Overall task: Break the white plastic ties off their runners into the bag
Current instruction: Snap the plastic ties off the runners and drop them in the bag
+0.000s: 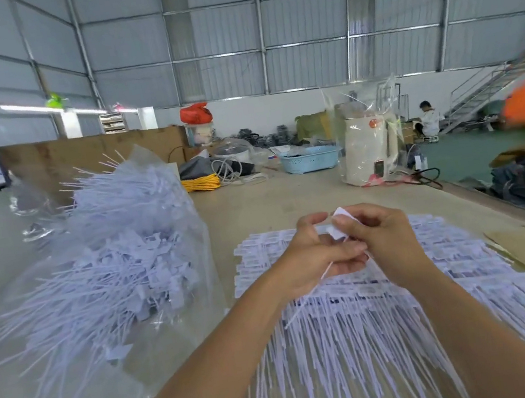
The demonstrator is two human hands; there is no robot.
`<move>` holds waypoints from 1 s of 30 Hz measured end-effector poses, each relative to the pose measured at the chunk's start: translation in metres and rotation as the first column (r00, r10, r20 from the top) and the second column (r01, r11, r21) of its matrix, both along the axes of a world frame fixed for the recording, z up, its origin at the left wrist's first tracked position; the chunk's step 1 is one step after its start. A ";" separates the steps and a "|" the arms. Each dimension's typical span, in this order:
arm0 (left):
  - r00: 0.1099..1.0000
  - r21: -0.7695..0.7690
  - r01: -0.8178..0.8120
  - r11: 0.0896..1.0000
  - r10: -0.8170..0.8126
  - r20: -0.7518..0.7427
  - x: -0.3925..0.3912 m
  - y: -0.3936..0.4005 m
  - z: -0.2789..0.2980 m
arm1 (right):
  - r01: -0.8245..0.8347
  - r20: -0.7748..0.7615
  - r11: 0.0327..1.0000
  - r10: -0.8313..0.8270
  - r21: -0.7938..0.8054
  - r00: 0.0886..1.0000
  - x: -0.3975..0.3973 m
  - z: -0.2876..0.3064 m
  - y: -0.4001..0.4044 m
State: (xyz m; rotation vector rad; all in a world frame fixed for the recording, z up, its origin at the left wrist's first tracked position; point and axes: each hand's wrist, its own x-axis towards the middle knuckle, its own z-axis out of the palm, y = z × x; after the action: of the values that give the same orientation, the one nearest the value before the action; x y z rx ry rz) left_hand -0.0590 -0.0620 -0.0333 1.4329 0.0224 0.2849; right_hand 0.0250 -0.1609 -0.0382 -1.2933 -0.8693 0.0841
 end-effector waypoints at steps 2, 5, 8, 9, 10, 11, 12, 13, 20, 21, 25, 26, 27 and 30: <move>0.999 -0.012 -0.024 1.000 0.024 -0.043 -0.002 -0.003 0.002 | 0.041 -0.006 0.997 -0.041 0.068 0.999 0.000 0.001 -0.001; 0.995 0.006 0.022 1.000 -0.021 -0.100 -0.004 -0.009 0.008 | 0.129 -0.062 0.969 -0.119 0.209 0.991 -0.003 0.007 0.001; 0.997 0.056 0.059 0.997 -0.056 -0.061 -0.006 -0.014 0.018 | 0.093 -0.160 0.943 -0.043 0.320 0.986 -0.007 0.012 -0.001; 0.999 0.129 0.045 0.991 -0.041 -0.033 -0.007 -0.016 0.023 | 0.076 -0.182 0.939 -0.014 0.336 0.983 -0.007 0.012 -0.001; 1.000 0.256 -0.003 0.967 0.001 0.007 -0.007 -0.018 0.026 | 0.049 -0.198 0.938 0.021 0.342 0.980 -0.007 0.012 -0.001; 0.996 0.378 -0.083 0.922 0.066 0.058 -0.005 -0.019 0.028 | 0.008 -0.203 0.939 0.067 0.345 0.977 -0.007 0.012 -0.001; 0.985 0.463 -0.170 0.870 0.131 0.116 -0.003 -0.019 0.028 | -0.042 -0.188 0.937 0.113 0.346 0.976 -0.008 0.012 0.000; 0.969 0.505 -0.245 0.827 0.191 0.158 0.000 -0.018 0.025 | -0.084 -0.165 0.934 0.150 0.347 0.975 -0.010 0.012 0.001; 0.691 -0.043 -0.638 0.769 0.596 0.410 -0.023 0.010 0.041 | 0.020 -0.166 0.994 -0.001 0.112 0.986 -0.010 0.001 0.008; 0.639 -0.083 -0.666 0.741 0.625 0.448 -0.034 0.017 0.054 | 0.049 -0.164 0.998 -0.041 0.044 0.986 -0.008 -0.003 0.009; 0.555 -0.007 -0.746 0.666 0.627 0.547 -0.087 0.059 0.098 | 0.080 -0.203 0.991 -0.101 -0.109 0.974 -0.001 -0.011 0.011; 0.603 0.154 -0.762 0.629 0.601 0.525 -0.101 0.074 0.101 | 0.076 -0.218 0.989 -0.104 -0.130 0.970 -0.001 -0.012 0.011; 0.657 0.366 -0.753 0.547 0.591 0.469 -0.113 0.090 0.098 | 0.072 -0.222 0.986 -0.104 -0.149 0.969 0.000 -0.014 0.012; 0.698 0.864 -0.450 0.225 0.692 0.183 -0.145 0.139 0.070 | 0.073 -0.189 0.979 -0.110 -0.190 0.976 -0.002 -0.014 0.013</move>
State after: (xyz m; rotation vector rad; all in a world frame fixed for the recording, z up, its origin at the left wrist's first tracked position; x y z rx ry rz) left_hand -0.2042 0.0769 0.0370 2.4934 0.7677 0.8436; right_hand 0.0226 -0.1476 -0.0526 -1.4670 -0.6405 0.2206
